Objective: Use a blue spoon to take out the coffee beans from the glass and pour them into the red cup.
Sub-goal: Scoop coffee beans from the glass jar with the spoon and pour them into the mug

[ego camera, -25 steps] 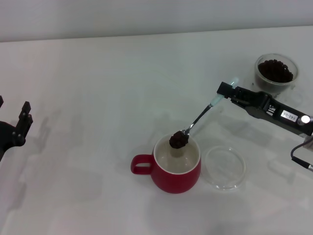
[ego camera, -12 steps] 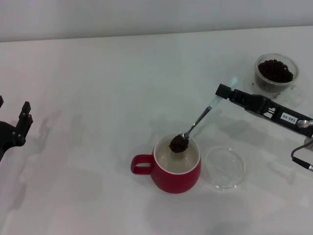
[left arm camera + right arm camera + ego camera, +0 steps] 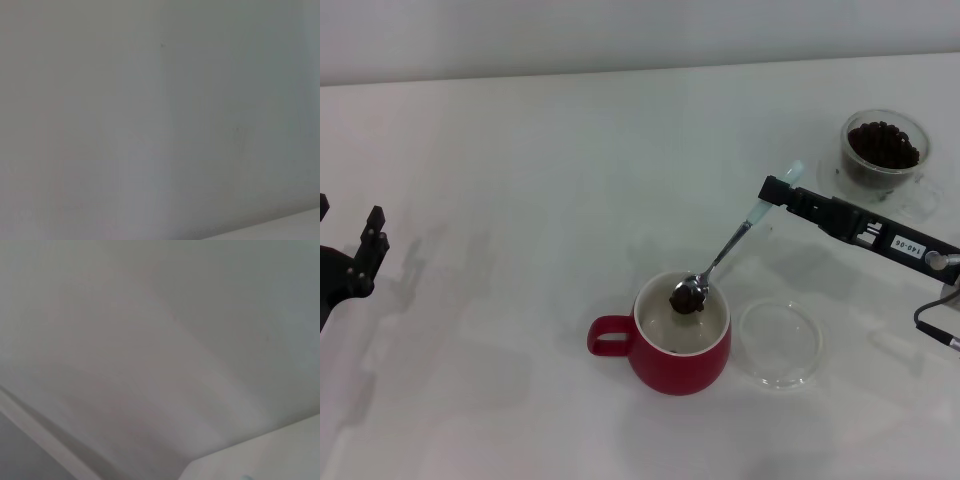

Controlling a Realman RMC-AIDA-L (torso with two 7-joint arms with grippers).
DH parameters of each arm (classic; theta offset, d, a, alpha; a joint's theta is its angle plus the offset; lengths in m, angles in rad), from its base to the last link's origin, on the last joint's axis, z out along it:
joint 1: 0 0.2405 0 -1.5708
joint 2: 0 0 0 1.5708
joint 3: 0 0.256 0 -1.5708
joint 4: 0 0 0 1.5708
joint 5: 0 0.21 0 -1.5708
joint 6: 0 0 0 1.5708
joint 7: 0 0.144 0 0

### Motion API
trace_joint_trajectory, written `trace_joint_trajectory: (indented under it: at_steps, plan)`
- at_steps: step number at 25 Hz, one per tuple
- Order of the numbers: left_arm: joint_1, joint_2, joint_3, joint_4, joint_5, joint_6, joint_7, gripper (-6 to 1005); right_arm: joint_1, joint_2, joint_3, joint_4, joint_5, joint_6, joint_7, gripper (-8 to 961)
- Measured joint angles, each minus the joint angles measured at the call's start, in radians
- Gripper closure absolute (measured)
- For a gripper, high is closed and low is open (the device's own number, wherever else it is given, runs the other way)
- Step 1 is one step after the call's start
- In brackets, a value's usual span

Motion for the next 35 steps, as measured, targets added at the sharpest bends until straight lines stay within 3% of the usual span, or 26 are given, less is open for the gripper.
trace_joint_trajectory:
  at_steps: [22, 30, 35]
  plan:
    - [0.003, 0.0, 0.0, 0.0, 0.0, -0.005, 0.0, 391, -0.001, -0.003, -0.067, -0.085, 0.001, 0.043, -0.197, 810]
    - [-0.002, 0.0, -0.002, 0.0, 0.0, -0.008, 0.0, 391, -0.01, -0.005, -0.031, -0.086, 0.035, 0.065, -0.071, 810]
    - [-0.009, 0.001, -0.004, -0.002, 0.0, -0.012, 0.0, 391, -0.022, -0.026, -0.012, -0.088, 0.067, 0.094, -0.006, 810]
